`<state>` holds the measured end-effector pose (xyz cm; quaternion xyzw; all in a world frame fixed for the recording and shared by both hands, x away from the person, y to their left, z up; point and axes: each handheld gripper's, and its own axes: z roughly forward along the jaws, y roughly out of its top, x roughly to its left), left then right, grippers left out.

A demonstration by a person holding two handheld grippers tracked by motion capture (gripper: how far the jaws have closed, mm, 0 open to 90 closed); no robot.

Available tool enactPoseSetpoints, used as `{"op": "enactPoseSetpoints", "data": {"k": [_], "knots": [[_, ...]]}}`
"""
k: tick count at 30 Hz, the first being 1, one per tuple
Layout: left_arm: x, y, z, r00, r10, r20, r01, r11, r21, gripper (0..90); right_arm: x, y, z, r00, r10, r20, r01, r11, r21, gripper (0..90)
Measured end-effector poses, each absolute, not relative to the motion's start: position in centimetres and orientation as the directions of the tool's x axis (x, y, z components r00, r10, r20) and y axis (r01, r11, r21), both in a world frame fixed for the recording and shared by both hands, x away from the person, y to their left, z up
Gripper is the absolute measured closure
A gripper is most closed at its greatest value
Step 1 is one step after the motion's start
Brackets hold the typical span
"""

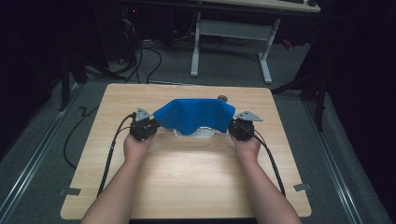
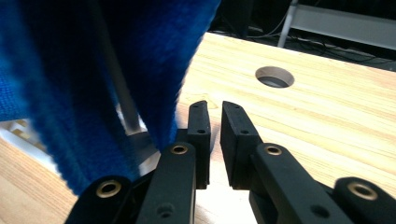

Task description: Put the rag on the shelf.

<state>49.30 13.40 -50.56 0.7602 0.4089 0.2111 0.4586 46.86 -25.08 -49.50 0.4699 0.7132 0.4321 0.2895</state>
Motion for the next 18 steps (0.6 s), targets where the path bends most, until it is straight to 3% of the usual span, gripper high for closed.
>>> {"op": "enactPoseSetpoints", "data": {"k": [5,18], "knots": [[49.2,13.8,-50.1,0.561,0.825,-0.066,0.438,-0.228,0.869,68.3,46.6,-25.6,-49.0,-0.375,0.927,-0.005,0.422,0.175,0.89,77.3],[48.5,15.2,-50.1,0.523,0.85,-0.068,0.447,-0.206,0.871,61.3,45.9,-26.5,-48.0,-0.365,0.931,-0.021,0.406,0.179,0.896,73.1]]}}
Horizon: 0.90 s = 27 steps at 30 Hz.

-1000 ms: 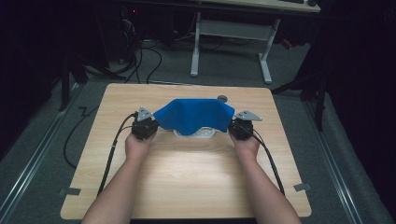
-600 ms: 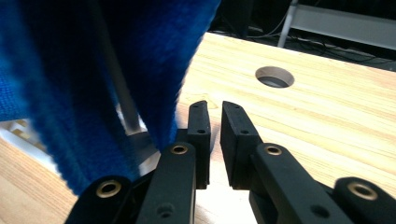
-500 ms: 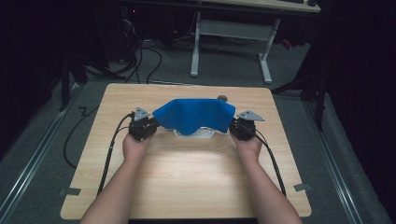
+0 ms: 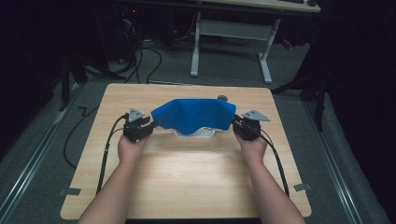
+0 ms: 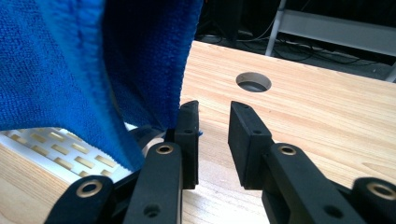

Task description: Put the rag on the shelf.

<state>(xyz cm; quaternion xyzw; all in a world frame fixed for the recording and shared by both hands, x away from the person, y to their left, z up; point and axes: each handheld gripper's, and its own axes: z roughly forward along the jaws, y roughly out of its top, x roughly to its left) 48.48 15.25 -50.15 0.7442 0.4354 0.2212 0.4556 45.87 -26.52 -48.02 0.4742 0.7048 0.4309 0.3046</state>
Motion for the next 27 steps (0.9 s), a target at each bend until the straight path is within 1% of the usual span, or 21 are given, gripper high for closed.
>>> {"op": "enactPoseSetpoints", "data": {"k": [5,8,12,16,19,24,27], "knots": [[48.3,15.7,-50.0,0.52,0.852,-0.054,0.452,-0.221,0.864,60.4,45.6,-26.8,-47.9,-0.356,0.934,-0.026,0.412,0.182,0.893,68.7],[48.2,15.8,-49.9,0.52,0.853,-0.043,0.452,-0.233,0.861,60.3,45.4,-27.2,-47.9,-0.343,0.939,-0.019,0.398,0.164,0.902,67.4],[47.8,16.1,-49.9,0.512,0.858,-0.038,0.444,-0.227,0.867,60.3,45.1,-27.7,-48.2,-0.331,0.944,-0.02,0.418,0.165,0.893,65.5],[47.4,16.6,-50.2,0.502,0.864,-0.043,0.448,-0.217,0.867,60.0,44.8,-28.0,-48.2,-0.333,0.942,-0.035,0.416,0.18,0.891,64.4],[47.1,16.9,-50.4,0.494,0.868,-0.049,0.455,-0.21,0.865,59.8,44.3,-28.3,-48.2,-0.323,0.946,-0.03,0.402,0.165,0.901,64.4],[46.5,17.3,-50.6,0.496,0.867,-0.045,0.449,-0.212,0.868,59.6,43.8,-28.7,-48.3,-0.322,0.946,-0.042,0.413,0.18,0.892,63.3],[46.0,17.5,-50.8,0.496,0.867,-0.041,0.45,-0.216,0.867,59.3,43.3,-28.8,-48.2,-0.331,0.942,-0.05,0.396,0.187,0.899,63.1]]}}
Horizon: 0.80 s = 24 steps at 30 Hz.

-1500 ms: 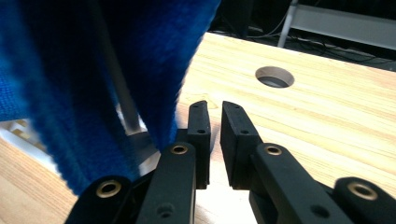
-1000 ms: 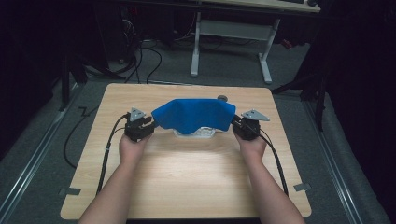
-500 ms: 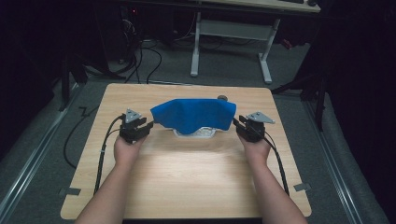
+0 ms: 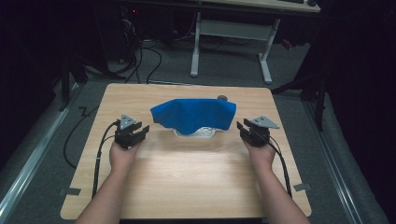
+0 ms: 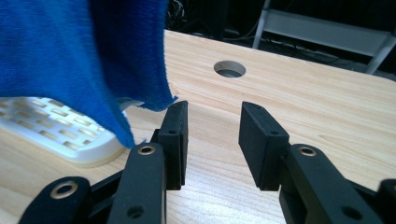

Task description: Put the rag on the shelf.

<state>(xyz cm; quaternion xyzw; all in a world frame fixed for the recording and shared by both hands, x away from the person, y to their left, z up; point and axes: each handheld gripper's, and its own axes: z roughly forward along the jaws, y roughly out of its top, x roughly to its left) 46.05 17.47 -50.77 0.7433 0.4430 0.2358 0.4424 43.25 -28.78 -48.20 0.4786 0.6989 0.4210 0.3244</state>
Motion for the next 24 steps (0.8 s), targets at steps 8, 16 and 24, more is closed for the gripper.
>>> {"op": "enactPoseSetpoints", "data": {"k": [8,16,24], "knots": [[44.4,18.2,-50.9,0.493,0.869,-0.052,0.453,-0.205,0.868,58.4,41.4,-28.8,-48.1,-0.349,0.933,-0.087,0.368,0.222,0.903,60.4],[40.6,18.6,-50.4,0.511,0.859,-0.047,0.44,-0.214,0.872,55.2,38.5,-28.0,-47.1,-0.379,0.915,-0.136,0.339,0.274,0.9,52.7],[35.9,18.5,-50.2,0.541,0.837,-0.075,0.448,-0.211,0.869,48.4,34.3,-27.0,-46.5,-0.409,0.901,-0.141,0.32,0.287,0.903,44.5]]}}
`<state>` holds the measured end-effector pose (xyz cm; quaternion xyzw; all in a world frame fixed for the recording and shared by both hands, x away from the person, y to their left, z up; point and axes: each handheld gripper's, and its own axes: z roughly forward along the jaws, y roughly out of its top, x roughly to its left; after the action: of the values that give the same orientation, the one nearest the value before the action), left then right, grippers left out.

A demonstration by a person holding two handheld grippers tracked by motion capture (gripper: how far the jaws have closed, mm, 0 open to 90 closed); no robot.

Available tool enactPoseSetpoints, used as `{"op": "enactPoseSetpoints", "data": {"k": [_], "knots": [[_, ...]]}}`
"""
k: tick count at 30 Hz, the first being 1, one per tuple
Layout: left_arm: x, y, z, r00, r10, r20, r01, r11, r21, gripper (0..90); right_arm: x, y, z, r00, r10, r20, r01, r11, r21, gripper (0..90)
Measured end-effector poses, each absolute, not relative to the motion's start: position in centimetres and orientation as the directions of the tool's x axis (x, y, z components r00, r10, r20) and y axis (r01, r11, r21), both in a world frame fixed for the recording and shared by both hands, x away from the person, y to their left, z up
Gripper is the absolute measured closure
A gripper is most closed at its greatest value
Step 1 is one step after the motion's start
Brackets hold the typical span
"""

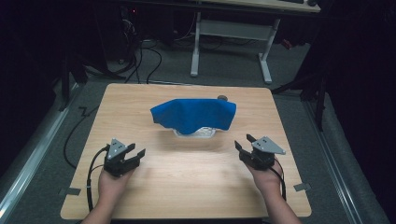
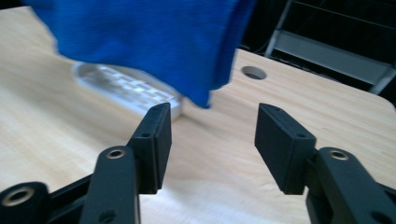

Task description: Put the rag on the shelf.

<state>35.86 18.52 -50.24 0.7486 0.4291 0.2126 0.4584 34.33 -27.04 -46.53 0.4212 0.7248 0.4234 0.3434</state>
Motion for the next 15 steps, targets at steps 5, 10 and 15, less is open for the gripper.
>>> {"op": "enactPoseSetpoints", "data": {"k": [5,10,15], "knots": [[34.0,16.0,-50.4,0.586,0.803,-0.103,0.461,-0.227,0.858,46.0,31.8,-25.6,-46.8,-0.444,0.889,-0.114,0.323,0.278,0.905,40.5],[32.5,10.7,-51.4,0.671,0.734,-0.1,0.441,-0.287,0.85,44.5,29.6,-23.5,-48.1,-0.47,0.879,-0.081,0.349,0.269,0.898,38.2],[30.8,7.1,-51.7,0.779,0.627,0.001,0.352,-0.44,0.826,45.4,28.7,-21.0,-50.7,-0.567,0.812,-0.138,0.357,0.393,0.847,39.1]]}}
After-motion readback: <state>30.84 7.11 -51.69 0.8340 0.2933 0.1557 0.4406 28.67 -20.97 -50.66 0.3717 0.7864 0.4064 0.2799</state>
